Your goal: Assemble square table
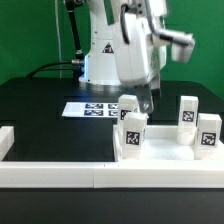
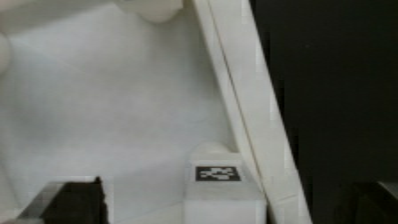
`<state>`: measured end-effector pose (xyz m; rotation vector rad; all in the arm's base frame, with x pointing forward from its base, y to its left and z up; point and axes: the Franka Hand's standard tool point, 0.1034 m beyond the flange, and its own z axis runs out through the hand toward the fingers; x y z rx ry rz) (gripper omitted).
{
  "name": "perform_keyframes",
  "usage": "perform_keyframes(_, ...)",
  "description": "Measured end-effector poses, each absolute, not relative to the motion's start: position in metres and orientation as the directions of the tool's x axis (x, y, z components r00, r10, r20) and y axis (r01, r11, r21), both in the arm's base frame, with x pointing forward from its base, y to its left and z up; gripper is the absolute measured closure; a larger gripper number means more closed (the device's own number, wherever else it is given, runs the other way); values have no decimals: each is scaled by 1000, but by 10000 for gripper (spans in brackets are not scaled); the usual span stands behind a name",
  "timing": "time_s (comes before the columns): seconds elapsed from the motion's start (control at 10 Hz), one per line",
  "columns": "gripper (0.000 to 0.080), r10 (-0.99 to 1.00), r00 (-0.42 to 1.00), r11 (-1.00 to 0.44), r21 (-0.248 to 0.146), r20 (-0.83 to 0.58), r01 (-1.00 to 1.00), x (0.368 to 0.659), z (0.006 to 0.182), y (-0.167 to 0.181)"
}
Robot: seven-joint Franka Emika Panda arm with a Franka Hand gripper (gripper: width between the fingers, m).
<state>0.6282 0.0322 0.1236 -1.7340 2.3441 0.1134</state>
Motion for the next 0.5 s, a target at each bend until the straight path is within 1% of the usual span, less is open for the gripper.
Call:
perform_keyframes(0.1, 151, -934, -270, 294, -74, -234, -953, 630, 134, 33)
perform_keyframes(0.3, 151, -936, -267, 290, -70, -229, -954, 629, 128, 33)
perform_keyframes(0.5, 151, -936, -266, 288, -71, -229, -955, 629, 128, 34)
